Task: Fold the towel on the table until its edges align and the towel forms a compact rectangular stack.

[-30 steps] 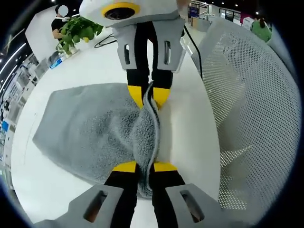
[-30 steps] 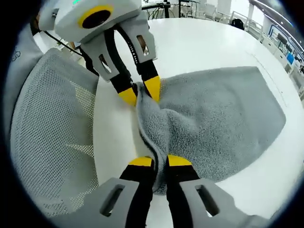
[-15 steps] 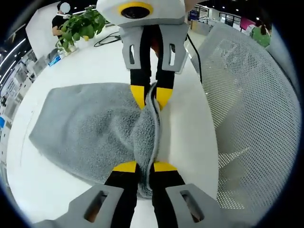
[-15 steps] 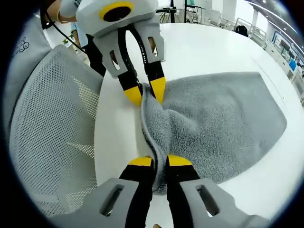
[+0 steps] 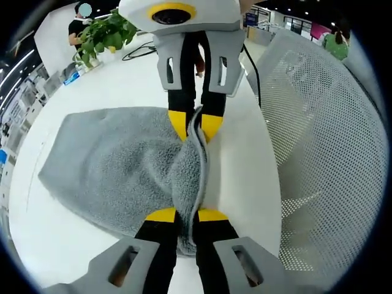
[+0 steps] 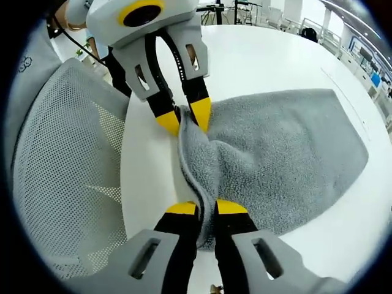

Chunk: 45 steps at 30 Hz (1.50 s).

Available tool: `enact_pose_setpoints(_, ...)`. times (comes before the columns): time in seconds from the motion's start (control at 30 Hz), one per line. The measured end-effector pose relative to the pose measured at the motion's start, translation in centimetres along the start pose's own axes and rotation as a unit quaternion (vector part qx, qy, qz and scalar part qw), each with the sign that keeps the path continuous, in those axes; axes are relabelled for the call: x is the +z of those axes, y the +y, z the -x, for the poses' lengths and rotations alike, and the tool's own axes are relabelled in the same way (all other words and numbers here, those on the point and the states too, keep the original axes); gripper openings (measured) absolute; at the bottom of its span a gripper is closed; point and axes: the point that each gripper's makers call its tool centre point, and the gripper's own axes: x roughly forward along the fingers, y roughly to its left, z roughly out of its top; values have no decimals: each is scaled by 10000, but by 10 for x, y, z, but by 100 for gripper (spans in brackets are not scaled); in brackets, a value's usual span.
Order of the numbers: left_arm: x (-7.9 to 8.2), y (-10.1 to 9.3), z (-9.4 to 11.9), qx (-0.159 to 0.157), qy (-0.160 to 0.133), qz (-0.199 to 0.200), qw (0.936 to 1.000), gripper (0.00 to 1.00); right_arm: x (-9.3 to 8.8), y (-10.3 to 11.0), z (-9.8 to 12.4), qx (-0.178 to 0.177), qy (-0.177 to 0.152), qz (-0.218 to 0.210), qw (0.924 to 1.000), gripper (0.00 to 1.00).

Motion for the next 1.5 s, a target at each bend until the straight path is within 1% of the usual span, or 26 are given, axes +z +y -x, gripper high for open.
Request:
enact_pose_setpoints(0.07,0,0,1,-99,-30,135,9999,9,0,1,0,5,-8,-89,10000,7)
enact_pose_setpoints(0.2,-1,-4,1,-155,-3,106,9998,9,0,5,0,45,-1,-68,10000,7)
enact_pose_setpoints(0.33,-2,-16,3,-162,69,19,9998,9,-1,17,1,178,-63,-174,9997,7)
enact_pose_setpoints(0.47,-4,-27,6,-204,37,56,9998,9,-3,28,1,229,-77,-186,9995,7)
enact_pose_setpoints(0.6,-5,-38,7,-182,51,38,9998,9,-5,39,2,267,-182,-322,9990,7)
enact_pose_setpoints(0.67,-5,-44,8,-204,60,21,9998,9,-6,45,2,271,-174,-252,9992,7)
enact_pose_setpoints(0.73,-6,-49,9,-216,40,67,9997,9,-7,52,2,212,-89,-61,9997,7)
enact_pose_setpoints(0.9,-7,-59,11,-245,-31,242,9994,9,-10,61,2,197,-151,-98,9996,7)
enact_pose_setpoints(1.1,-7,-72,13,-315,-17,205,9993,9,-12,73,2,223,-143,-91,9996,7)
enact_pose_setpoints(1.17,-7,-75,13,-351,-26,252,9991,9,-13,77,3,251,-157,-109,9995,7)
enact_pose_setpoints(1.2,-8,-75,13,-297,-70,301,9991,9,-13,77,3,247,-179,-104,9995,7)
enact_pose_setpoints(1.33,-7,-77,15,-243,-203,405,9987,9,-14,76,3,339,-271,-297,9986,6)
enact_pose_setpoints(1.4,-6,-79,16,-227,-211,392,9988,9,-14,77,3,355,-274,-326,9985,6)
enact_pose_setpoints(1.5,-4,-82,18,-294,-173,413,9986,9,-15,81,3,417,-223,-283,9985,6)
